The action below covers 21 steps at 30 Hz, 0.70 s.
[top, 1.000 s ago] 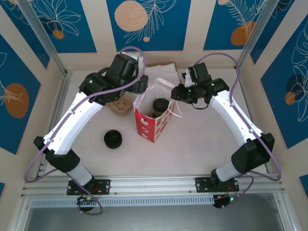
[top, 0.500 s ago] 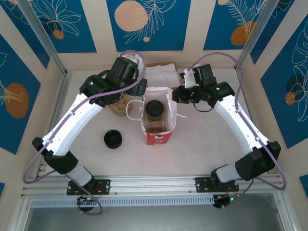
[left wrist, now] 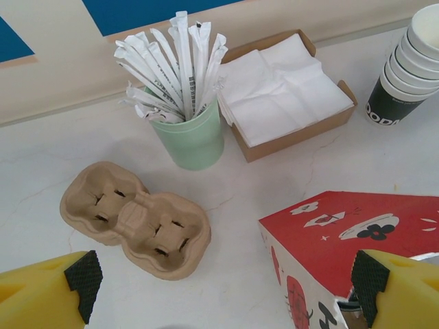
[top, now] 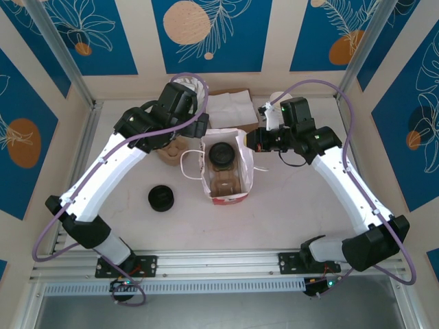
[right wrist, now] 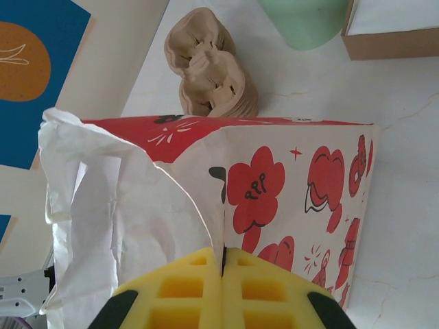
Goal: Pack the takeout coffee
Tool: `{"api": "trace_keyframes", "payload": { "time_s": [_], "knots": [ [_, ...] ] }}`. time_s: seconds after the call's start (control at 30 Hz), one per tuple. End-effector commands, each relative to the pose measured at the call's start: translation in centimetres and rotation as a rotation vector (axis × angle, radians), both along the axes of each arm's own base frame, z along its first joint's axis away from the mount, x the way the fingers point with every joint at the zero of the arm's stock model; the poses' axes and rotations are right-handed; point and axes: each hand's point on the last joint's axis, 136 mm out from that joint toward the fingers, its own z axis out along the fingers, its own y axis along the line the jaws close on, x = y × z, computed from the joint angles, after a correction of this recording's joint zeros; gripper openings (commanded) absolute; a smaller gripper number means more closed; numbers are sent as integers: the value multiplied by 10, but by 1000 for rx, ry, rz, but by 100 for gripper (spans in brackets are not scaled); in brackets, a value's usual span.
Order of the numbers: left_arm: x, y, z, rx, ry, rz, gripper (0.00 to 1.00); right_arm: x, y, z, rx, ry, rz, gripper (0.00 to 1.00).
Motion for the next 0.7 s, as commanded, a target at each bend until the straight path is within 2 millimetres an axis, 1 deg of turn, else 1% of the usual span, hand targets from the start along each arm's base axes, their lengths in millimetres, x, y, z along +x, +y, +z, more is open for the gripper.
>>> {"api": "trace_keyframes", "payload": {
  "time_s": [0.0,0.1,0.27,0.37,0.6,0.67],
  "knots": [
    [0,8,2,-26,5,26,95,1,4,1,9,-6,14,2],
    [4,8,0,-35,17,42,95,5,5,-2,5,17,8,3],
    [13,16,5,-73,6,104,95,7,7,-8,21,62,13,4],
    [21,22,8,-108,-4,144,95,6,8,-12,22,85,19,4],
    [40,34,9,-173,-27,235,95,1,12,-13,48,75,72,4],
    [48,35,9,-166,-49,250,94,0,14,-15,60,75,91,7]
  ]
}}
